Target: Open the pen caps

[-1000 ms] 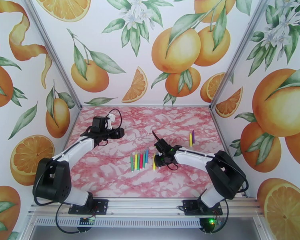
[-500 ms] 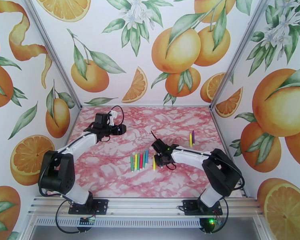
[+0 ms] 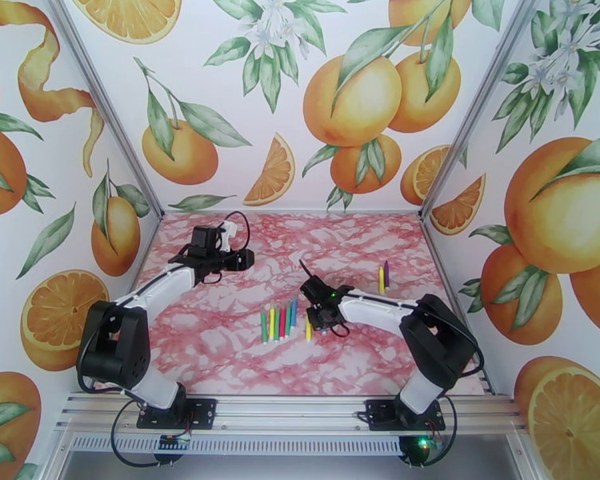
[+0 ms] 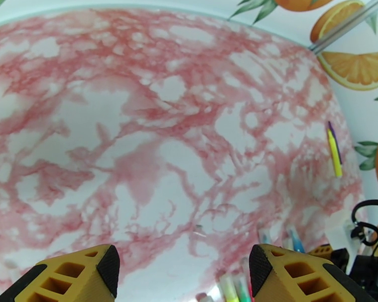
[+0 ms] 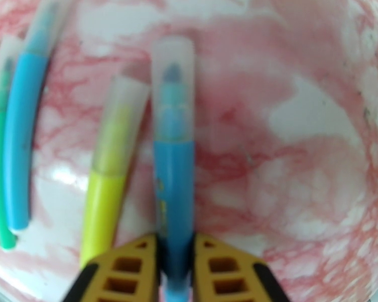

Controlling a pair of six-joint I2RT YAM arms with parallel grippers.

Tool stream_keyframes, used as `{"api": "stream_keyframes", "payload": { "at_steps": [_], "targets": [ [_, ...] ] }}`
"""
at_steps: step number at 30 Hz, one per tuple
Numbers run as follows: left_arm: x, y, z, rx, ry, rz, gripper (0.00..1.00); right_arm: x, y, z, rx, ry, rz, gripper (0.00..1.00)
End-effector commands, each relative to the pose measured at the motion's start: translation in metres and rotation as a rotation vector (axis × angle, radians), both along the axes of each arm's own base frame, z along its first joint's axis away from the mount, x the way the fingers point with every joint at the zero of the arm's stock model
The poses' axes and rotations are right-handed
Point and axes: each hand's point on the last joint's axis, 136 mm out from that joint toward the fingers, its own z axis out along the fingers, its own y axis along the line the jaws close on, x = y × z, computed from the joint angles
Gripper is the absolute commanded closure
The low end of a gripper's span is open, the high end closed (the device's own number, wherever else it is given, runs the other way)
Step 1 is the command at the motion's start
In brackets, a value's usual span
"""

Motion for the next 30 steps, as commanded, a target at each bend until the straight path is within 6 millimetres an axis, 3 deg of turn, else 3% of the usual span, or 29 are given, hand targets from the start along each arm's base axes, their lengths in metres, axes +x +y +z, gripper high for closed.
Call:
{"api": "stream_keyframes", "payload": {
  "at_steps": [1,11,15,30],
  "targets": [
    [0.003,-0.009,0.017,-0.020,-0.030,-0.018,0.28,0.017,-0.002,0.005,-0.034,-0.067,0.001,0.82],
    [0.013,-0.051,0.017,-0.101,-0.032,-0.089,0.28,0.035,0.013,0.042,0.107,-0.185,0.035,0.84],
    [0.011,-0.071,0.022,-0.128,-0.028,-0.142,0.28,0.040,0.027,0.056,0.224,-0.214,0.068,0.83],
    [-0.005,-0.117,0.041,-0.274,-0.004,-0.278,0.32,0.064,0.064,0.099,0.434,-0.308,0.128,0.84]
  ]
}}
